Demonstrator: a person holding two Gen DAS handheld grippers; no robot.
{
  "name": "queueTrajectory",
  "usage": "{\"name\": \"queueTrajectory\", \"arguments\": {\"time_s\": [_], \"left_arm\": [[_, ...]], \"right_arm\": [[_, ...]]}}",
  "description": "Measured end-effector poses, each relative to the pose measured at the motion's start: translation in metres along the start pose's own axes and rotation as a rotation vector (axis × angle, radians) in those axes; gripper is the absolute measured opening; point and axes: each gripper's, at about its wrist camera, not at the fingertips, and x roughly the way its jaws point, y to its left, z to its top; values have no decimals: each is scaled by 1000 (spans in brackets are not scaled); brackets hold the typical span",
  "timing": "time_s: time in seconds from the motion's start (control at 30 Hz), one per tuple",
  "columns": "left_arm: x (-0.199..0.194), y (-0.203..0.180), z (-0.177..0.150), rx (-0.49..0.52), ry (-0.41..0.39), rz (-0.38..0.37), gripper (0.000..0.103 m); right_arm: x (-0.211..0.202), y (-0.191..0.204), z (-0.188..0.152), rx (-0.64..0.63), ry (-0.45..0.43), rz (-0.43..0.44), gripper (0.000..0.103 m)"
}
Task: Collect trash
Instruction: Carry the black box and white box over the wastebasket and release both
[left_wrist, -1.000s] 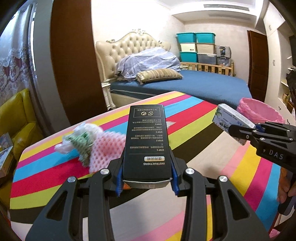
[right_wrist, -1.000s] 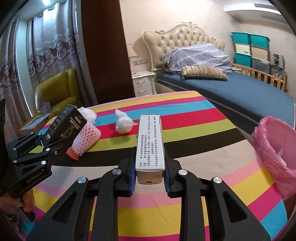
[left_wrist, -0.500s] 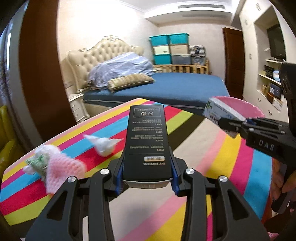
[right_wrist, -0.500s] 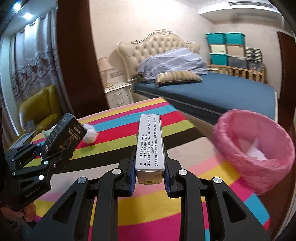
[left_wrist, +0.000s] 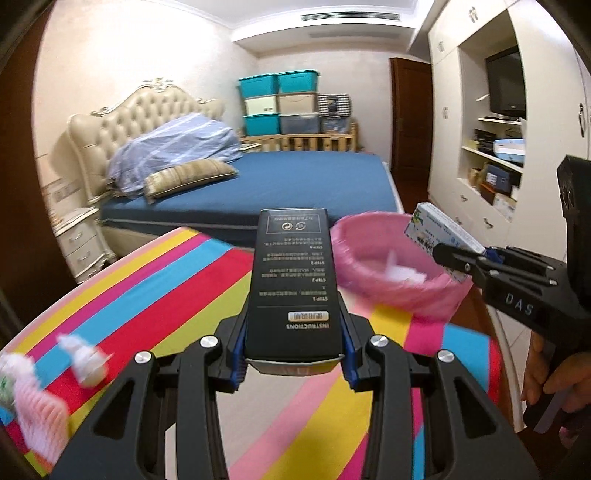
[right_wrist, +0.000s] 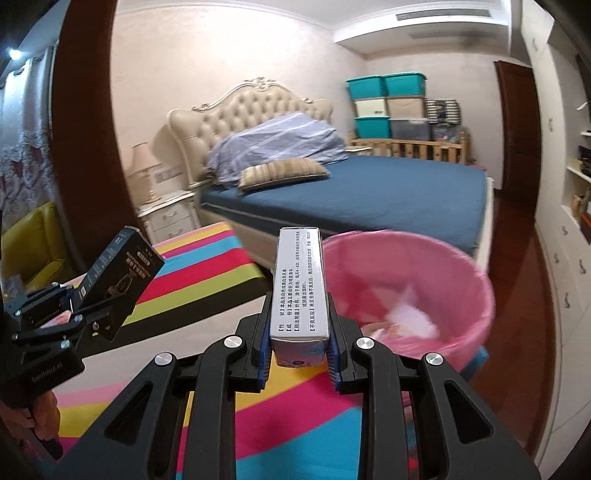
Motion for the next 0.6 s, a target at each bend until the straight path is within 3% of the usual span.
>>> {"name": "queueTrajectory", "arguments": {"time_s": [0.23,0.6], "left_arm": [[52,-39,35,35,-2,-83,38],[127,-78,77,24,11,-162,39]], "right_arm": [[11,-50,13,14,-11,-72,25],[44,-103,37,32,-28,-91,26]]}}
